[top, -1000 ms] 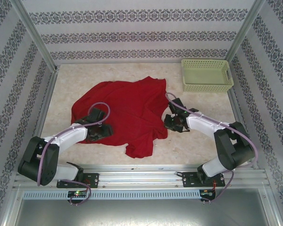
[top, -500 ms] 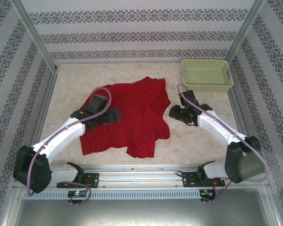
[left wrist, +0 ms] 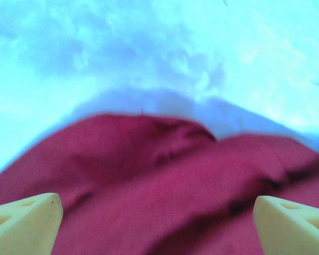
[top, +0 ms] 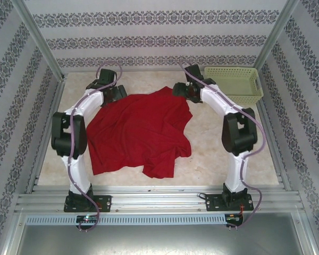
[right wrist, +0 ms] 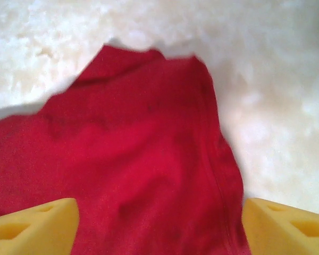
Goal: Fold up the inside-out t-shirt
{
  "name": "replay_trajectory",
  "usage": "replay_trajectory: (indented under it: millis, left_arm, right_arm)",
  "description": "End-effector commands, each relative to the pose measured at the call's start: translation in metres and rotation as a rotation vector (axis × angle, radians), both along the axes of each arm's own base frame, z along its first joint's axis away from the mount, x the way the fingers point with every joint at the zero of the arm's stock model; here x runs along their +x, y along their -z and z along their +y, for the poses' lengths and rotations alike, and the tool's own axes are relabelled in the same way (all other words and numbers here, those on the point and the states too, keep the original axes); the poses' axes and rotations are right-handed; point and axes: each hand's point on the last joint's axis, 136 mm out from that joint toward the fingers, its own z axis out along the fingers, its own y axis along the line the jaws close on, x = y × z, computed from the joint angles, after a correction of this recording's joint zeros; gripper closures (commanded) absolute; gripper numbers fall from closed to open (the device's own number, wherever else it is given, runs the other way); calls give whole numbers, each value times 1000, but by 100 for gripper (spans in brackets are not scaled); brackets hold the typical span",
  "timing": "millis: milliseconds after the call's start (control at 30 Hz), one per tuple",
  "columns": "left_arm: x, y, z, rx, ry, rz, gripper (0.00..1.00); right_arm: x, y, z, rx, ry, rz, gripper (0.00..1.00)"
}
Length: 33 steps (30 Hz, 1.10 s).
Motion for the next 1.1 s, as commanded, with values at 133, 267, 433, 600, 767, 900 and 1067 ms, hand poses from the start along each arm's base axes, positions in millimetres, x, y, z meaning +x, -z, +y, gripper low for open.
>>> replay_trajectory:
  millis: [133, 267, 433, 600, 767, 900, 1067]
  left_arm:
    - [42, 43, 15, 70, 36, 58, 6]
    - [53, 71, 4, 32, 80, 92, 7]
    - [54, 99, -4, -13, 99, 152, 19]
    - [58, 91, -2, -65, 85, 148, 61]
    - [61, 38, 22, -97, 27, 54, 99]
    - [44, -26, 48, -111, -44, -66, 100]
    - [-17, -97, 75, -143, -168, -242, 100]
  right_arm:
    - [30, 33, -12, -66, 20, 101, 15]
    - [41, 58, -9, -57, 22, 148, 15]
    - [47, 77, 1, -26, -5, 192, 29]
    - [50, 57, 9, -21, -52, 146, 75]
    - [51, 1, 4, -56, -81, 35, 97]
    - [42, -47, -5, -91, -94, -48, 100]
    - [4, -84, -17, -113, -115, -131, 100]
